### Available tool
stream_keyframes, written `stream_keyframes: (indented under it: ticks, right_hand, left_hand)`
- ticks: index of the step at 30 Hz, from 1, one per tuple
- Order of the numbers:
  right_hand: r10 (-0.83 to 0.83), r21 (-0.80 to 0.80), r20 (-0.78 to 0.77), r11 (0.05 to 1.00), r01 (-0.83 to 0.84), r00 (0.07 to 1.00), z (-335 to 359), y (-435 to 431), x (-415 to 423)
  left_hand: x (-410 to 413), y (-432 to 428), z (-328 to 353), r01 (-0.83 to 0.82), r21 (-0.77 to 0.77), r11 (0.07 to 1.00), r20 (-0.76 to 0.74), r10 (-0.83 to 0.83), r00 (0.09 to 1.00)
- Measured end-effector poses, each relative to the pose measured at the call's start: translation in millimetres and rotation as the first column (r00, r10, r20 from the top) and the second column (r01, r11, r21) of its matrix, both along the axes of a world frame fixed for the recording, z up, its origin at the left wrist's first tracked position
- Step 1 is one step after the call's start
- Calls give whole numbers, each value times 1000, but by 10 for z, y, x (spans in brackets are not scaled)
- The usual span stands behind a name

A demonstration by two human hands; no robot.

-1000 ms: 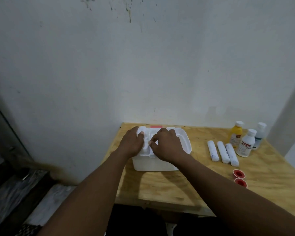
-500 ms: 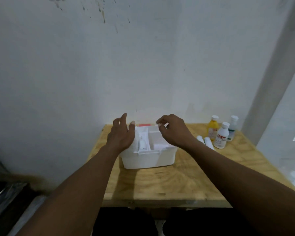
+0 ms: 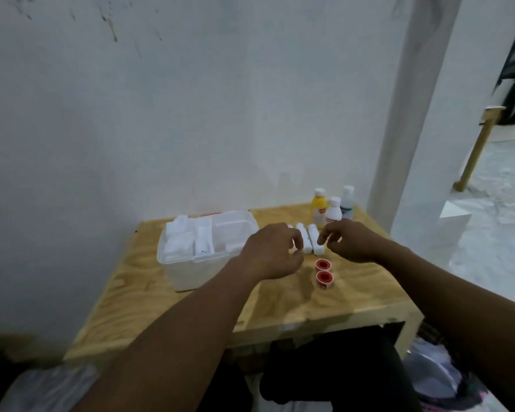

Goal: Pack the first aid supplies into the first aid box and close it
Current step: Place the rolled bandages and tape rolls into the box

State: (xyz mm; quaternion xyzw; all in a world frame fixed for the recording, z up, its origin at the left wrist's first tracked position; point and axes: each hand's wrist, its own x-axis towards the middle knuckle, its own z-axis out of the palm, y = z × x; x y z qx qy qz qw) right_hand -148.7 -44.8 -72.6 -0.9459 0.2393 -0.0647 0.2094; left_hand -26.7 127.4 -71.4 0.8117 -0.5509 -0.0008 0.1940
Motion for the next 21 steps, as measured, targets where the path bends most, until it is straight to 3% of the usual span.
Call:
stream_keyframes:
  ticks: [3, 9, 21]
  right_hand:
    - [24, 14, -30, 1000, -23, 999, -210, -8, -97]
    - [51, -11, -83, 999, -53, 995, -426, -29, -113]
    - [34, -30, -75, 999, -37, 997, -384, -151, -129]
  left_hand:
    - [-157, -101, -181, 70, 128, 989, 33, -75, 997]
    - [-320, -231, -378, 161, 202, 966, 4, -165, 986]
    - [-317, -346, -391, 111, 193, 975, 14, -116, 993]
